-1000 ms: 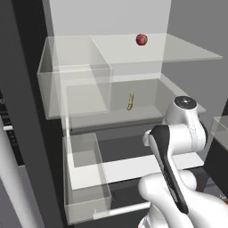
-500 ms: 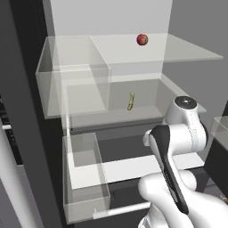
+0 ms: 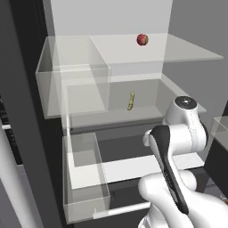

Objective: Retrieve the butter from the fridge and place it on a plate on the dining table. Then retrieve the butter knife by the fridge and place it near the plate.

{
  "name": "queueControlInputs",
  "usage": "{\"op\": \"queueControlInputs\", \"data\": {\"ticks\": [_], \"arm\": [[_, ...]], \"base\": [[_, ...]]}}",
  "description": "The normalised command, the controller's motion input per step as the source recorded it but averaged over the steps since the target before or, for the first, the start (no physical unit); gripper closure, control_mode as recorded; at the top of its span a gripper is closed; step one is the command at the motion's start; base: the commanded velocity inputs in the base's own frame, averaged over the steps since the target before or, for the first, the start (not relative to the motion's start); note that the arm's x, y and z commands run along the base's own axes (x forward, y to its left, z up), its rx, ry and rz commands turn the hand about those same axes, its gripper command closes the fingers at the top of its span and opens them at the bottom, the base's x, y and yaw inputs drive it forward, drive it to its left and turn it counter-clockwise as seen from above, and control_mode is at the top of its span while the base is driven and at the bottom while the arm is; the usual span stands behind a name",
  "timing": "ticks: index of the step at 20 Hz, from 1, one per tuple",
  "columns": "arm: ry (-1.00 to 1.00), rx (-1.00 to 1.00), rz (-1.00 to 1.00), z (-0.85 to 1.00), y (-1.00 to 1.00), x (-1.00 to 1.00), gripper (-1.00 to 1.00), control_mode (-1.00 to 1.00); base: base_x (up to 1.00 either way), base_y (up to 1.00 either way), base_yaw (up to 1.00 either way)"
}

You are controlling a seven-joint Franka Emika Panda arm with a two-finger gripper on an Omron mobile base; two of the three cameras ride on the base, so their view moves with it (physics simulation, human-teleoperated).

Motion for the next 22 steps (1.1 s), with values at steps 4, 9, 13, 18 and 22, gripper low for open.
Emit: {"op": "queueControlInputs", "data": {"ticks": [4,9,13,18,22], "arm": [[-0.07,0.0,0.0,0.0,0.0,0.04,-1.0,-1.0],[-0.29,0.0,0.0,0.03,0.2,0.3,-1.0,-1.0],[-0.36,0.0,0.0,0.17,0.21,0.17,-1.0,-1.0],[-0.2,0.01,-0.04,0.49,0.14,0.36,-1.0,-1.0],[-0.08,0.04,-0.04,0.2,0.04,0.45,-1.0,-1.0]], "base": [[0.0,0.0,0.0],[0.0,0.0,0.0],[0.0,0.0,0.0],[0.0,0.0,0.0],[0.0,0.0,0.0]]}}
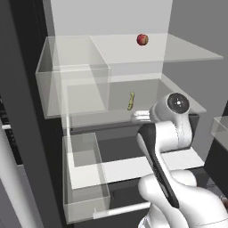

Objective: Retrieve the butter from the fridge and place it on a plate on the dining table. Then retrieve the butter knife by the fridge and place it near the plate.

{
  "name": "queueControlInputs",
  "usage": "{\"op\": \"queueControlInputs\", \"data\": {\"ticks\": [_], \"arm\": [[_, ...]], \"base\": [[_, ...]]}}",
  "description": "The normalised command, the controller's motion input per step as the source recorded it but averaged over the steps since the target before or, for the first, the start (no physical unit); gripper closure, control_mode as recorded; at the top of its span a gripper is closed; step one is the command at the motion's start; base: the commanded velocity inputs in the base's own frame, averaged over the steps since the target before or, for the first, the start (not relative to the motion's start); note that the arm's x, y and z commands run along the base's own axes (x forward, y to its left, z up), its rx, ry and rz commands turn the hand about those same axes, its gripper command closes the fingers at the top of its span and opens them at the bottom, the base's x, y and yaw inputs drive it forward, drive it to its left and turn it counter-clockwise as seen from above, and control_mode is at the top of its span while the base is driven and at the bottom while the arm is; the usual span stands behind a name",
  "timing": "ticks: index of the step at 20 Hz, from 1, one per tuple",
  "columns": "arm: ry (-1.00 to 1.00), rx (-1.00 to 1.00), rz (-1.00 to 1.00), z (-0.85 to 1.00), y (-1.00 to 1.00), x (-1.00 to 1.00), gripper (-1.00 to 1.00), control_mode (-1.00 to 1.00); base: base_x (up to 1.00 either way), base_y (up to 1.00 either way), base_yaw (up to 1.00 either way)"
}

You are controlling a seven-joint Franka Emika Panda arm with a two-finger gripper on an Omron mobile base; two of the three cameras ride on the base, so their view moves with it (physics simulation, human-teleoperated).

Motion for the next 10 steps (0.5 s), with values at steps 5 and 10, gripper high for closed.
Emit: {"op": "queueControlInputs", "data": {"ticks": [5,10], "arm": [[0.0,0.03,0.0,0.02,0.04,0.42,-1.0,-1.0],[0.0,0.01,0.0,0.05,0.0,0.46,-1.0,-1.0]], "base": [[0.0,0.0,0.0],[0.0,0.0,0.0]]}}
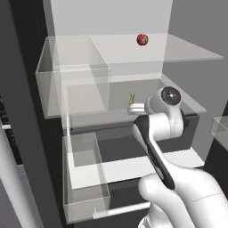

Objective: Retrieve the butter from the fridge and place it on a plate on the dining table. Then retrieve the butter knife by the fridge and place it near the plate.

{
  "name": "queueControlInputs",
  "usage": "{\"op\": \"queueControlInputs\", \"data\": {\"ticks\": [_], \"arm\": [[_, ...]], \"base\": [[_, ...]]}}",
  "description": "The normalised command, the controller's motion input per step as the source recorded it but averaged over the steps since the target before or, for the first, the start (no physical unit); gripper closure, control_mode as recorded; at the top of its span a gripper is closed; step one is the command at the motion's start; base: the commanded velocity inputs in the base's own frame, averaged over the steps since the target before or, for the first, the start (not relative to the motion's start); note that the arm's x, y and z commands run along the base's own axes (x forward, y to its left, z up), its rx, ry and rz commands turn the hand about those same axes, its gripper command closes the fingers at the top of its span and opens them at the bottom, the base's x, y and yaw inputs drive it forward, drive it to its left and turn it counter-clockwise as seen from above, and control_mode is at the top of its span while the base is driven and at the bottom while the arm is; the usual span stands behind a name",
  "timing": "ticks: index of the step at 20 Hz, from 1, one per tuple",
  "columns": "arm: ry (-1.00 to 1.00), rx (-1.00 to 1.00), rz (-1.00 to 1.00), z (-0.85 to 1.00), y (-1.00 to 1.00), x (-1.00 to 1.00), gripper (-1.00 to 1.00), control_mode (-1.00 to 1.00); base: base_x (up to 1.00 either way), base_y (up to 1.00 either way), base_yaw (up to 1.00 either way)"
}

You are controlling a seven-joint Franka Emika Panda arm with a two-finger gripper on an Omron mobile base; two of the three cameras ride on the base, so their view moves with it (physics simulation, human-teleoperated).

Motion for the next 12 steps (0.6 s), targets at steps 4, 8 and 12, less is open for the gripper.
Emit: {"op": "queueControlInputs", "data": {"ticks": [4,8,12], "arm": [[0.01,0.01,-0.01,0.15,0.03,0.4,-1.0,-1.0],[0.01,0.0,-0.02,-0.03,0.12,0.57,-1.0,-1.0],[0.02,0.0,-0.01,0.0,0.1,0.61,-1.0,-1.0]], "base": [[0.0,0.0,0.0],[0.0,0.0,0.0],[0.0,0.0,0.0]]}}
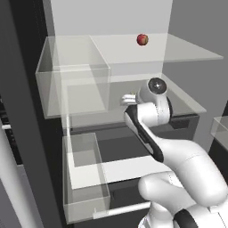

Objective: Retrieve the butter from the fridge and place it on a plate on the dining table. Then retrieve the butter knife by the fridge and place it near the plate.

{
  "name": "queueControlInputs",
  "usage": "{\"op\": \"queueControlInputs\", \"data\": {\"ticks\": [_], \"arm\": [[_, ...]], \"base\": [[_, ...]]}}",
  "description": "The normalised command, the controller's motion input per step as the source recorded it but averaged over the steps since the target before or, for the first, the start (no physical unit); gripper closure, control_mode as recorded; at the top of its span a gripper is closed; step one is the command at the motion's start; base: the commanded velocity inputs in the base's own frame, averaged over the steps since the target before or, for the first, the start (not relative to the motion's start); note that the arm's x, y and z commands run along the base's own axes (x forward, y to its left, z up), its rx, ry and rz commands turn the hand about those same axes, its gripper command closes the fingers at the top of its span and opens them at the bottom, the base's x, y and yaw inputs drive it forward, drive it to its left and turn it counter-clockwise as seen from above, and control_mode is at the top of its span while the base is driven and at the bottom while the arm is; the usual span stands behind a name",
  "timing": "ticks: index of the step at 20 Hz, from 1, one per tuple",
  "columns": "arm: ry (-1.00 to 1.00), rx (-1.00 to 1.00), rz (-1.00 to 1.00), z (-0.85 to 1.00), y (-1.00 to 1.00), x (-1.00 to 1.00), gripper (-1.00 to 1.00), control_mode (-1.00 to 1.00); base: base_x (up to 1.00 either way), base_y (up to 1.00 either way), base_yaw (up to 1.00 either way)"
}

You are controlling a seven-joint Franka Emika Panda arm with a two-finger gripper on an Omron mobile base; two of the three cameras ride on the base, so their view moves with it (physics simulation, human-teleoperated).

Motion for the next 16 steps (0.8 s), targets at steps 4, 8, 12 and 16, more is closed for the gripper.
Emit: {"op": "queueControlInputs", "data": {"ticks": [4,8,12,16], "arm": [[0.02,0.0,0.0,0.0,0.0,0.64,-1.0,-1.0],[0.02,0.0,0.0,0.0,0.0,0.6,-1.0,-1.0],[0.02,0.0,0.0,-0.08,0.0,0.6,-1.0,-1.0],[0.01,0.0,0.0,-0.19,0.03,0.53,-1.0,-1.0]], "base": [[0.0,0.0,0.0],[0.0,0.0,0.0],[0.0,0.0,0.0],[0.0,0.0,0.0]]}}
